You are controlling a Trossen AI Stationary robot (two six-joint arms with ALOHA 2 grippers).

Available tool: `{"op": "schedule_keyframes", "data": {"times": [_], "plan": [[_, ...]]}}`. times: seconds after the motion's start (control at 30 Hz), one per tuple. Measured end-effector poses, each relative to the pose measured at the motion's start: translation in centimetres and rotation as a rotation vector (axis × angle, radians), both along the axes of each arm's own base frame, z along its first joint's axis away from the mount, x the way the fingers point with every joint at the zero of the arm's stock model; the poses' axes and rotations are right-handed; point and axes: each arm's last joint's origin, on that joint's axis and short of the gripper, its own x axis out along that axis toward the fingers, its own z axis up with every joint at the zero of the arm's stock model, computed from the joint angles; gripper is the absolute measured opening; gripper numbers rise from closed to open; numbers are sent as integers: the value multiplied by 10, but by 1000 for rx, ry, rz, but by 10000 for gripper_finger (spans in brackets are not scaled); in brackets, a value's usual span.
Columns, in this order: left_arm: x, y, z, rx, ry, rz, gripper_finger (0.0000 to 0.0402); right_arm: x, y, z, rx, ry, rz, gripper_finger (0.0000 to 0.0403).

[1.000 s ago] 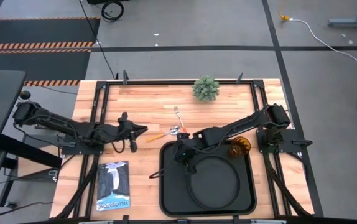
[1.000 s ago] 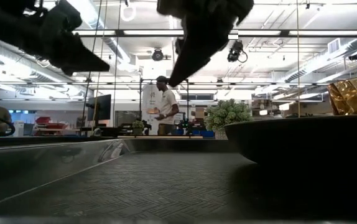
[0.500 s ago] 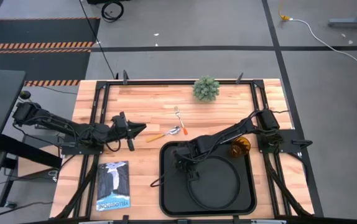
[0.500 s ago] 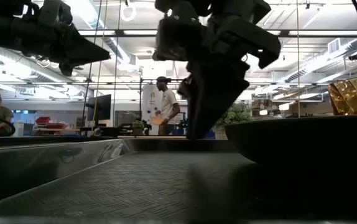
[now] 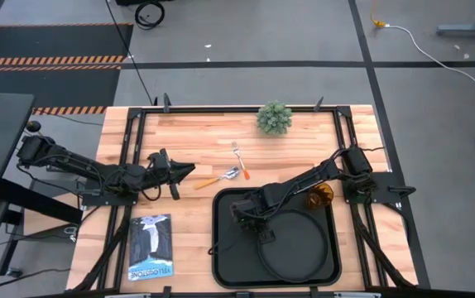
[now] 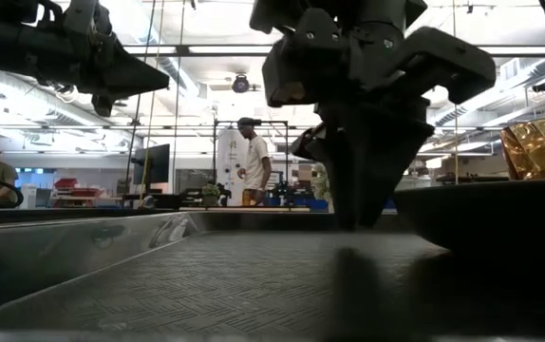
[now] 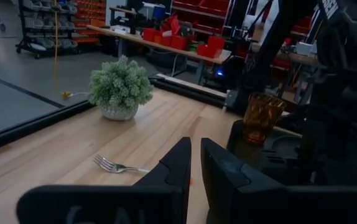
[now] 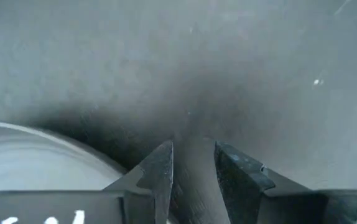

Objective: Pick and place plate/cup/fork/spoon on tray
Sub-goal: Put the black plate on the bottom right of the black tray, then put the orange fork beside the black plate on the black tray

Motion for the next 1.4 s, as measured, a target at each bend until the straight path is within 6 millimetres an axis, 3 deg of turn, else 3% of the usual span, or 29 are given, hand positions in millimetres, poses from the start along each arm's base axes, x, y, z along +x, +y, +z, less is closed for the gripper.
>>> {"op": "schedule_keyframes", "data": {"times": [0.4, 0.6, 0.87, 1.17, 1.4], "plan": [[0, 0, 1, 0, -6, 0, 43, -1, -1, 3, 0, -2, -5, 125], [0, 0, 1, 8, -2, 0, 43, 3, -14, 15, -6, -61, -47, 125], [0, 0, 0, 11, 9, 0, 43, 2, -48, 47, -78, -152, -226, 125], [0, 1, 0, 58, 27, 22, 43, 5, -110, 75, -171, -302, -474, 125], [0, 1, 1, 105, 38, 26, 43, -4, -145, 58, -224, -342, -681, 122]]}}
